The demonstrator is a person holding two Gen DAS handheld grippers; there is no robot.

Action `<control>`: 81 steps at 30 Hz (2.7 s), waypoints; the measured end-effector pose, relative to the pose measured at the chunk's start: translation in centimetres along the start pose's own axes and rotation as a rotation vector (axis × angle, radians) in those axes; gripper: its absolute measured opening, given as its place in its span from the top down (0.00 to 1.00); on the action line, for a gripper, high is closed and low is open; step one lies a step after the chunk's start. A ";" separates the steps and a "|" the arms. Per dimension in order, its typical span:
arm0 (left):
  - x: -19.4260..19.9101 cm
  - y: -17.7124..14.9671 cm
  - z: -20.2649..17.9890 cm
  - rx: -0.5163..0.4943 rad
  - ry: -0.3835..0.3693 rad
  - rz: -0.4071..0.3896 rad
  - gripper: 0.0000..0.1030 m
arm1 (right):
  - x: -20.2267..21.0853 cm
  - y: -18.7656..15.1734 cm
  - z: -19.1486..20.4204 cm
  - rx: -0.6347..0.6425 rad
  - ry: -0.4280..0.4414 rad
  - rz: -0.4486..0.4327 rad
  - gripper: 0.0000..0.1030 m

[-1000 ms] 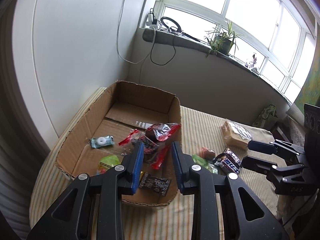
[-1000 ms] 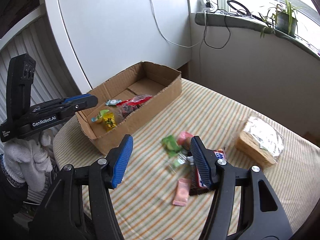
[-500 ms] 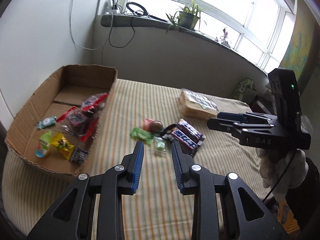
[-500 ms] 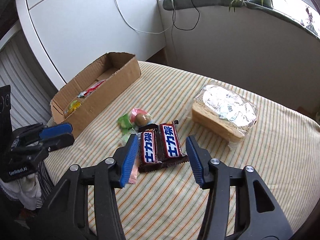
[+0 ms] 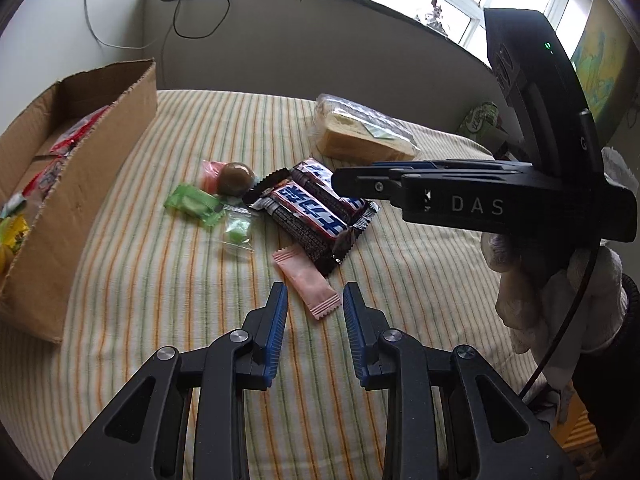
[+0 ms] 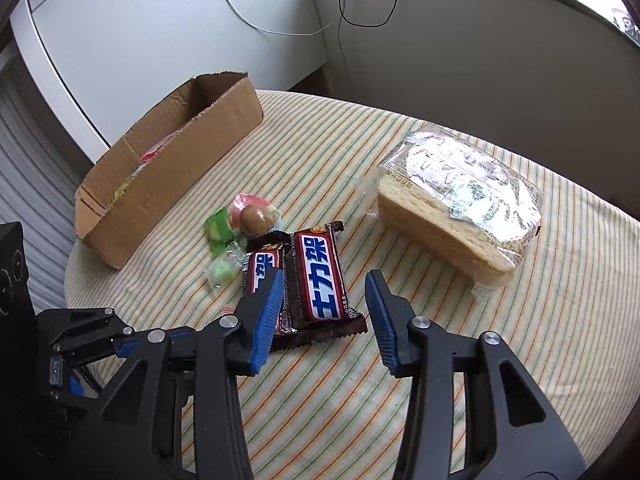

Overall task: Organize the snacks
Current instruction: 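Grasp the pink wrapped candy with left tool while right tool grasps two chocolate bars, then carry the pink candy and chocolate bars over the box with both tools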

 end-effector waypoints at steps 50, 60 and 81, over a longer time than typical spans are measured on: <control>2.9 -0.4 1.8 -0.035 0.058 -0.096 0.84 | 1.3 -1.9 -0.4 -0.034 -0.046 0.001 0.71; 5.8 1.9 3.5 0.010 0.045 -0.172 0.84 | 3.8 -0.4 0.6 -0.026 -0.057 -0.045 0.71; 11.9 9.8 13.5 0.085 0.158 -0.340 0.84 | 2.4 9.4 6.5 0.074 -0.027 -0.108 0.71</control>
Point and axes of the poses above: each gripper's, at about its wrist camera, not at the fingertips, and x roughly against the way its jaws point, z to its left, y to its top, the point moved 10 cm from there along -x, roughly the way its jaws point, and after that the axes turned 9 degrees about x, right-handed, at the moved point
